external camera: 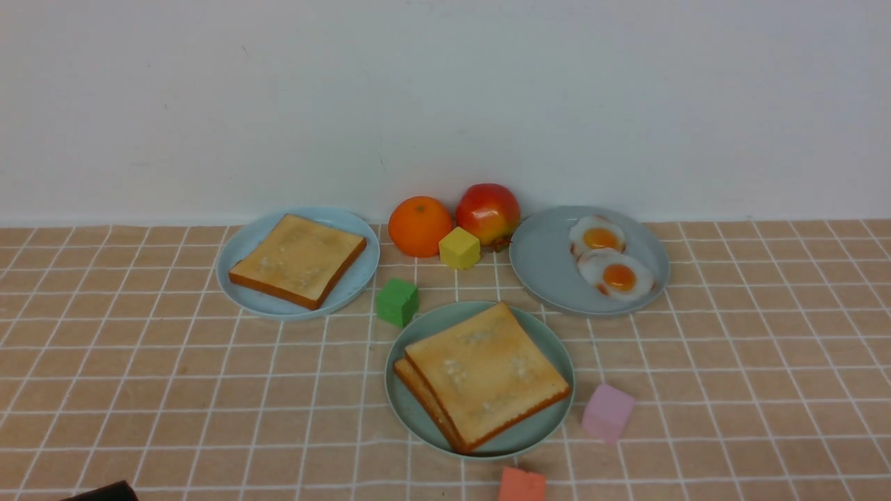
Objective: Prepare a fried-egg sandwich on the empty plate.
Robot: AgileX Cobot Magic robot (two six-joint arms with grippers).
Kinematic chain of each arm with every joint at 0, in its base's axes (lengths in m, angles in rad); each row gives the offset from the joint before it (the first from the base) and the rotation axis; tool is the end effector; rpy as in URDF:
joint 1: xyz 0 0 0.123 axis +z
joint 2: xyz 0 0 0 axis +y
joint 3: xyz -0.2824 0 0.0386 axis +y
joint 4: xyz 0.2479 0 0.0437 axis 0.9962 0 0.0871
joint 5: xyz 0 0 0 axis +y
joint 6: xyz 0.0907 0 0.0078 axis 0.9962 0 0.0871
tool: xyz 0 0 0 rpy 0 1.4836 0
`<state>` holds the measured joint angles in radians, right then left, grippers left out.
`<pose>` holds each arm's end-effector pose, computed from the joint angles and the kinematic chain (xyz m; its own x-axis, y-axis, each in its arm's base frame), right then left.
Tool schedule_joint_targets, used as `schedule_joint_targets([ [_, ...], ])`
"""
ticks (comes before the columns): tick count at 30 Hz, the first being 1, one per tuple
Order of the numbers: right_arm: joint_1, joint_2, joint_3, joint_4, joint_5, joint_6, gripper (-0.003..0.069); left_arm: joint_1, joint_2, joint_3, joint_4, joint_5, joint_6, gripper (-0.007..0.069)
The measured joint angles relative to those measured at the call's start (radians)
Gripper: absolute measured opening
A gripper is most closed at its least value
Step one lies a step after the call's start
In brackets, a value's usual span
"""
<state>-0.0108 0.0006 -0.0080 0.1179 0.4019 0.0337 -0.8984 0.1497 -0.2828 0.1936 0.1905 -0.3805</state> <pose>0.0519 0.0036 0.1799 -0.3017 0.1449 -0.9423 0.0098 0.9888 0.1489 0.0383 -0.0428 0.2824 -0.1233 -0.1487 -0.9812 0.7493 0.6343 -0.1903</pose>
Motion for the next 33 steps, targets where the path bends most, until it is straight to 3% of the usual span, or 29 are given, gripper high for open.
schedule_joint_targets([
  [29, 0.001, -0.011, 0.021, 0.018, -0.002, -0.034, -0.0005, 0.000, 0.000, 0.002, 0.000, 0.019, 0.000, -0.0008],
  [33, 0.001, -0.011, 0.021, 0.021, -0.003, -0.034, -0.0004, 0.041, -0.019, 0.035, 0.012, 0.009, 0.042, -0.0013],
])
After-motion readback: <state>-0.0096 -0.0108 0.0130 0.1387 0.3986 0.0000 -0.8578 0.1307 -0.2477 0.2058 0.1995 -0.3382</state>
